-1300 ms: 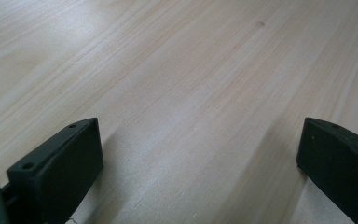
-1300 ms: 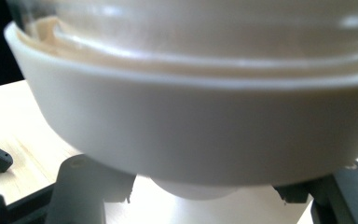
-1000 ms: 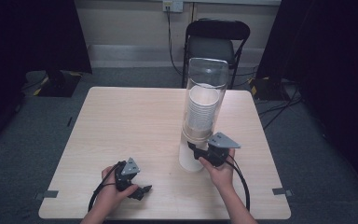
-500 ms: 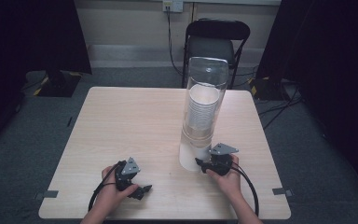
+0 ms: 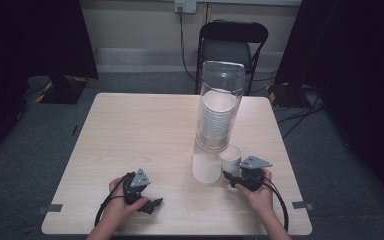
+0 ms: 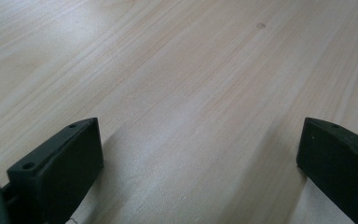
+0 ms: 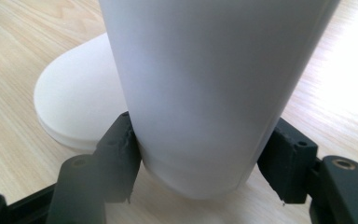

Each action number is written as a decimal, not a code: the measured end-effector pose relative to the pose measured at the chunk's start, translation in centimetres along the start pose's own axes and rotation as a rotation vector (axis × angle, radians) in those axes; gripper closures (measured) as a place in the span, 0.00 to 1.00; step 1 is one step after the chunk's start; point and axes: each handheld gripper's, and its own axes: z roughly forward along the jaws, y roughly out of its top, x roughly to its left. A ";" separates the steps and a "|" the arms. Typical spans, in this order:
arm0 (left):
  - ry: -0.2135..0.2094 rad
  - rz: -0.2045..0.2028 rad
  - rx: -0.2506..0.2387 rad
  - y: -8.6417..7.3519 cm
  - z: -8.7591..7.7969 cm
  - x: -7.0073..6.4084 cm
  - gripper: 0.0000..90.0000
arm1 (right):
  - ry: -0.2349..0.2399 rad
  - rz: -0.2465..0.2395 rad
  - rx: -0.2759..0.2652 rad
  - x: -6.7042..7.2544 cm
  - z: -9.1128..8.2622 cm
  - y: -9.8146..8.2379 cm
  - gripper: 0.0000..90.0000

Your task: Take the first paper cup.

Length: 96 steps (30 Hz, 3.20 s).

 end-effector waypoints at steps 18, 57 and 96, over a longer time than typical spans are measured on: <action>0.001 0.002 0.000 0.0 0.0 0.0 0.00 | -0.099 0.147 -0.027 -3.5 -0.2 -0.7 0.39; -0.001 -0.001 0.000 0.0 0.0 0.0 0.00 | -0.193 0.163 0.071 -5.2 0.3 -0.9 0.38; -0.006 -0.004 -0.012 0.0 0.1 0.0 0.00 | -0.158 0.151 0.067 -4.9 -2.8 -2.7 0.37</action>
